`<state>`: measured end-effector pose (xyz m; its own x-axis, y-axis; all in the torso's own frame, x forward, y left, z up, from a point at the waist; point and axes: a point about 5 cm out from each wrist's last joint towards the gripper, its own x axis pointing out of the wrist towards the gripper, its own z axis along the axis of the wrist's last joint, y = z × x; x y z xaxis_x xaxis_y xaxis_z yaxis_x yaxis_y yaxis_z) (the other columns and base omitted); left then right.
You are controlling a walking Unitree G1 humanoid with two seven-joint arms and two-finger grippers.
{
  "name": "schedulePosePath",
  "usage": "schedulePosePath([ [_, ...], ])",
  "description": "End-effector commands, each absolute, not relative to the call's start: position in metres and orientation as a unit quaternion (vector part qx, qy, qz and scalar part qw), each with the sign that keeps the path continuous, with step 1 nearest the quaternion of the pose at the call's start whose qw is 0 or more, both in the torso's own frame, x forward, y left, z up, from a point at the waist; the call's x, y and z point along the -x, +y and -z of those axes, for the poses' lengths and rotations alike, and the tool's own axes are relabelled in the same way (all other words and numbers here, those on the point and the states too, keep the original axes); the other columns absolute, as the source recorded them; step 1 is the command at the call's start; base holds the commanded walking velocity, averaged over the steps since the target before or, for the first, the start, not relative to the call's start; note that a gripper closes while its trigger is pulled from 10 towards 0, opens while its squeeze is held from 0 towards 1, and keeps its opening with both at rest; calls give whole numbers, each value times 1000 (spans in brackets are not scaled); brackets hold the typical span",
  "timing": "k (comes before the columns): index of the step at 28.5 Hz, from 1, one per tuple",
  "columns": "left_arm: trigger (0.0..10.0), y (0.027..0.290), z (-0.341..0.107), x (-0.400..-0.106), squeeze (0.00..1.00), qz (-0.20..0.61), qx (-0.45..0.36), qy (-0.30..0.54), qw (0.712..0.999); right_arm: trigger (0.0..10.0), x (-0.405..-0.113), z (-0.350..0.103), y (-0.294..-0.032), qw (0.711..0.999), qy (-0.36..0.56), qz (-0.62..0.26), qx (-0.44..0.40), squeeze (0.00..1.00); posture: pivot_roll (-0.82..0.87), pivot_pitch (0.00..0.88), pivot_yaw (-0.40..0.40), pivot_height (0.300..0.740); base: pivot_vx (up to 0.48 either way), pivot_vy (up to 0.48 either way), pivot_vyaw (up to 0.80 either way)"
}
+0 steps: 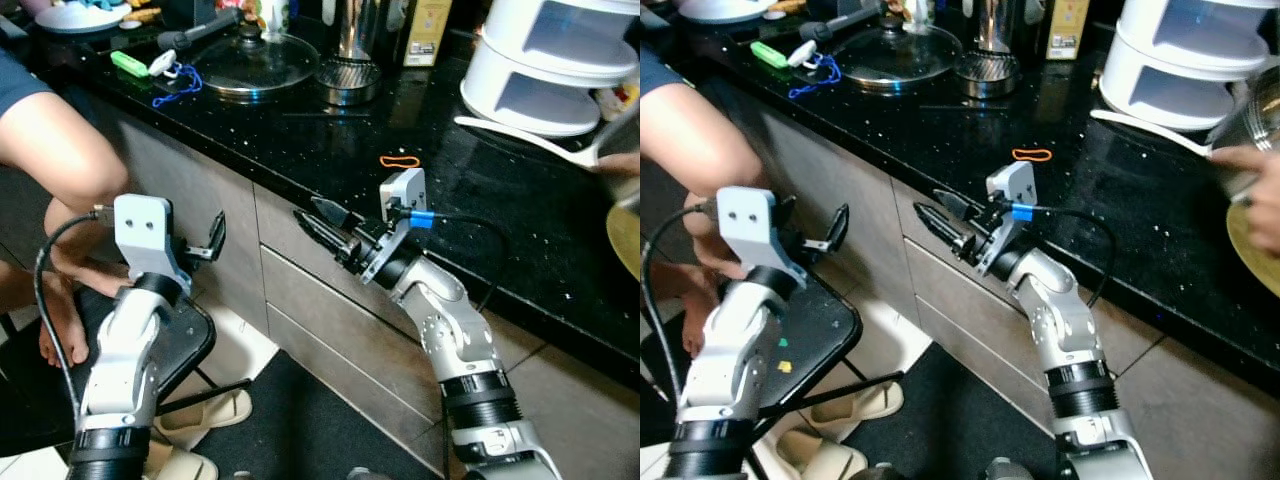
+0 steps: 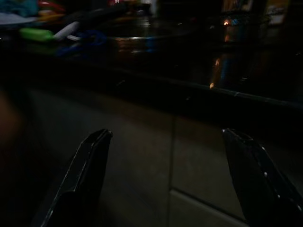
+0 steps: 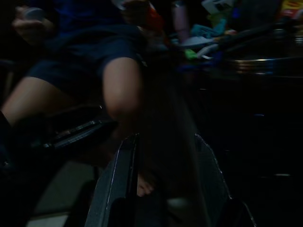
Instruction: Kitchen organization
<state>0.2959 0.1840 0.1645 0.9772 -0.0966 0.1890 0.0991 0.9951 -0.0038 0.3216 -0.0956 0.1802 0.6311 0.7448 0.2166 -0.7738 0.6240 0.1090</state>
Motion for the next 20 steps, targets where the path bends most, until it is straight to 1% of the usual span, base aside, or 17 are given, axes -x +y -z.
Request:
schedulePosePath([
  [1,10000,185,-164,-295,0,49,8,-93,994,10000,-322,-180,-97,899,-74,-419,-103,0,22,60,-12,740,315,0,0],
  [8,10000,186,-166,-295,0,53,9,-93,994,10000,-320,-184,-99,894,-78,-427,-110,0,23,59,-11,740,317,0,0],
  [13,10000,187,-168,-296,0,56,8,-96,994,10000,-313,-187,-98,876,-83,-460,-117,0,24,54,-12,740,317,0,0],
  [20,10000,184,-170,-297,0,64,11,-99,993,10000,-313,-188,-97,879,-81,-458,-107,0,25,47,-12,740,317,0,0],
])
